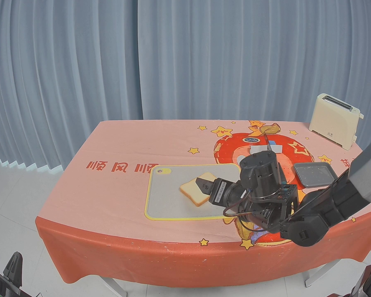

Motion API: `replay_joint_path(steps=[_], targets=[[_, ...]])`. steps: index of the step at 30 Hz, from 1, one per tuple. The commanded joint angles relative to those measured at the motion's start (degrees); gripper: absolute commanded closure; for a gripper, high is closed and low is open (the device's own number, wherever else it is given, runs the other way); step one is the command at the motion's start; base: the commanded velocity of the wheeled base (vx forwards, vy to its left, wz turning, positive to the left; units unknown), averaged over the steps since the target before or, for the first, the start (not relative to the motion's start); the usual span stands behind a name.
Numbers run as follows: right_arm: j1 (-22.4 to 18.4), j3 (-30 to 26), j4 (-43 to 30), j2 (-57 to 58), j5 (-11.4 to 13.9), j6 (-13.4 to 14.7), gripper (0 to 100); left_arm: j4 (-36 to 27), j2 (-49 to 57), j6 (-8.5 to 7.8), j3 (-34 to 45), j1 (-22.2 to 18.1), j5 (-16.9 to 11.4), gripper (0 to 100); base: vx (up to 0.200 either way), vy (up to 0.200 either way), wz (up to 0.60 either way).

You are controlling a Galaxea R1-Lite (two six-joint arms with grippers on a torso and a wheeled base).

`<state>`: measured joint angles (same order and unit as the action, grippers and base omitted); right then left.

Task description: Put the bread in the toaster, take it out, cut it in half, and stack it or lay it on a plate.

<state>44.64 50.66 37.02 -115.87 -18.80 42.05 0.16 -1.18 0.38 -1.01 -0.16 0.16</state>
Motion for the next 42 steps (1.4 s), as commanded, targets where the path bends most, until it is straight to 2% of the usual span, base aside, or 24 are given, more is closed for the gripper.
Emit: replay_joint_path(steps=[1,5,8,11,12,13,19,21,22,25,29,36,38,42], targets=[[0.6,2.4,-1.0,3.1,-0.1,-0.3,0,0.0,0.0,0.06,1.0,0.0,0.0,100,0.0,0.0,0.0],[0.5,1.4,-1.6,5.8,-0.3,-1.0,0,0.0,0.0,-0.03,1.0,0.0,0.0,100,0.0,0.0,0.0],[0.1,-1.7,-1.6,11.2,-0.5,-6.3,0,0.0,0.0,-0.03,1.0,0.0,0.0,100,0.0,0.0,0.0],[-1.2,-4.2,-1.6,15.3,-0.7,-13.0,0,0.0,0.0,-0.03,1.0,0.0,0.0,100,0.0,0.0,0.0],[-1.2,-4.2,-1.6,15.3,-0.7,-13.0,0,0.0,0.0,-0.03,1.0,0.0,0.0,100,0.0,0.0,0.0],[-2.5,-5.8,-1.6,17.9,-0.7,-16.6,0,0.0,0.0,0.06,1.0,0.0,0.0,100,0.0,0.0,0.0],[-5.0,-10.6,-1.6,23.7,-2.8,-24.2,0,0.0,0.0,-0.03,1.0,0.0,0.0,100,0.0,0.0,0.0],[-5.2,-10.9,-1.6,24.2,-3.2,-24.8,0,0.0,0.0,-0.03,1.0,0.0,0.0,100,0.0,0.0,0.0],[-5.4,-12.1,-1.6,25.5,-4.0,-26.3,0,0.0,0.0,-0.03,1.0,0.0,0.0,100,0.0,0.0,0.0],[-5.4,-13.3,-1.7,26.4,-4.8,-28.0,0,0.0,0.0,0.06,1.0,0.0,0.0,100,0.0,0.0,0.0],[-6.1,-13.4,-1.8,26.3,-6.4,-29.3,0,0.0,0.0,0.06,1.0,0.0,0.0,100,0.0,0.0,0.0],[-7.5,-12.2,-6.2,26.6,-8.3,-29.6,0,0.0,0.0,0.06,1.0,0.0,0.0,100,0.0,0.0,0.0],[-8.4,-11.4,-7.5,26.4,-9.7,-29.6,0,0.0,0.0,-0.03,1.0,0.0,0.0,100,0.0,0.0,0.0],[-9.5,-10.8,-7.7,26.1,-9.9,-29.7,0,0.0,0.0,0.06,1.0,0.0,0.0,100,0.0,0.0,0.0]])
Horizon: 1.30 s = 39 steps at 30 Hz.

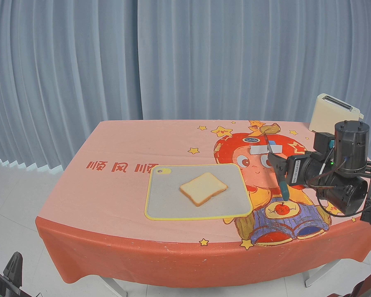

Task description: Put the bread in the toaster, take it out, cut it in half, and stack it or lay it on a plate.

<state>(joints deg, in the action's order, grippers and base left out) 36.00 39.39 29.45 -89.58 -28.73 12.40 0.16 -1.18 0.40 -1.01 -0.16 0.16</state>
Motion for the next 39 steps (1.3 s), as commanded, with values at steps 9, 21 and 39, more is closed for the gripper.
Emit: replay_joint_path(steps=[9,21,39], targets=[[-2.2,0.4,-0.1,-0.9,-0.1,-0.7,0,0.0,0.0,-0.05,1.0,0.0,0.0,100,0.0,0.0,0.0],[-2.6,0.8,-0.1,-4.2,-1.7,-0.6,0,0.0,0.0,-0.05,1.0,0.0,0.0,100,0.0,0.0,0.0],[-5.6,3.5,-5.3,-11.1,-4.6,-0.3,0,0.0,0.0,0.04,1.0,0.0,0.0,100,0.0,0.0,0.0]])
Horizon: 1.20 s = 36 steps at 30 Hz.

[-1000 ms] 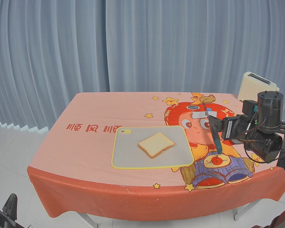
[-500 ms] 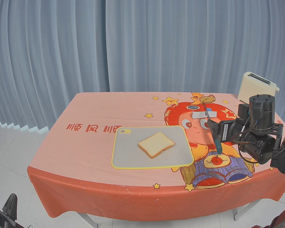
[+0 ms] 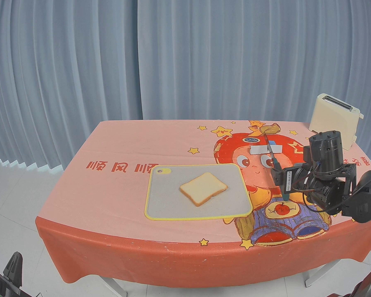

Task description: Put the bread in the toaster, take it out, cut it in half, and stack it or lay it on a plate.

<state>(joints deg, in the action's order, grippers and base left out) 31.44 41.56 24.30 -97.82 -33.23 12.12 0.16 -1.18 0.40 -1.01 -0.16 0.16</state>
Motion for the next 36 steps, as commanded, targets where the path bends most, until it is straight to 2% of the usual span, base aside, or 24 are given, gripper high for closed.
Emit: replay_joint_path(steps=[1,5,7,10,17,24,29,36], targets=[[-1.4,2.1,-0.2,-3.7,-0.1,0.0,0,0.0,0.0,0.04,1.0,0.0,0.0,100,0.0,0.0,0.0],[-2.1,6.0,-1.9,-6.2,-0.2,-0.2,0,0.0,0.0,0.04,1.0,0.0,0.0,100,0.0,0.0,0.0],[-2.2,8.8,-5.7,-7.4,-1.0,-0.2,0,0.0,0.0,-0.05,1.0,0.0,0.0,100,0.0,0.0,0.0],[-1.9,10.5,-7.5,-8.9,-1.1,-0.2,0,0.0,0.0,0.04,1.0,0.0,0.0,100,0.0,0.0,0.0],[-2.0,12.6,-7.8,-14.4,-2.7,-0.3,0,0.0,0.0,0.04,1.0,0.0,0.0,100,0.0,0.0,0.0],[-2.2,14.3,-7.4,-16.6,-2.9,-0.1,0,0.0,0.0,0.04,1.0,0.0,0.0,100,0.0,0.0,0.0],[-2.6,15.4,-7.5,-17.0,-4.5,-0.3,0,0.0,0.0,0.04,1.0,0.0,0.0,100,0.0,0.0,0.0],[-2.7,17.6,-7.4,-18.2,-4.6,-0.6,0,0.0,0.0,0.04,1.0,0.0,0.0,100,0.0,0.0,0.0]])
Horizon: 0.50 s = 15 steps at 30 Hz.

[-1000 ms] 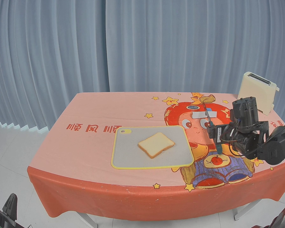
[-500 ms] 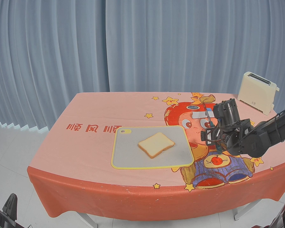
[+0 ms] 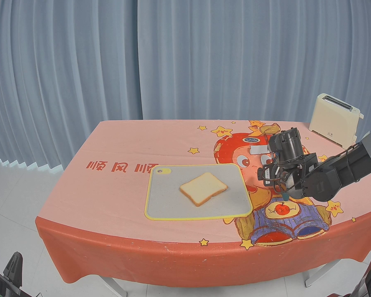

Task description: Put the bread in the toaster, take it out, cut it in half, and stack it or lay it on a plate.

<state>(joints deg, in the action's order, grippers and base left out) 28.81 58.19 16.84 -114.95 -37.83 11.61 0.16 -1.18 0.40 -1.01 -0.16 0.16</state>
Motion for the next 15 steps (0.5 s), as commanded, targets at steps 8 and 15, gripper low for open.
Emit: replay_joint_path(steps=[8,15], targets=[[-1.5,3.3,0.1,-3.8,-0.1,-0.5,0,0.0,0.0,-0.05,1.0,0.0,0.0,100,0.0,0.0,0.0],[-1.7,4.3,0.1,-5.4,-0.1,-0.5,0,0.0,0.0,0.04,1.0,0.0,0.0,100,0.0,0.0,0.0]])
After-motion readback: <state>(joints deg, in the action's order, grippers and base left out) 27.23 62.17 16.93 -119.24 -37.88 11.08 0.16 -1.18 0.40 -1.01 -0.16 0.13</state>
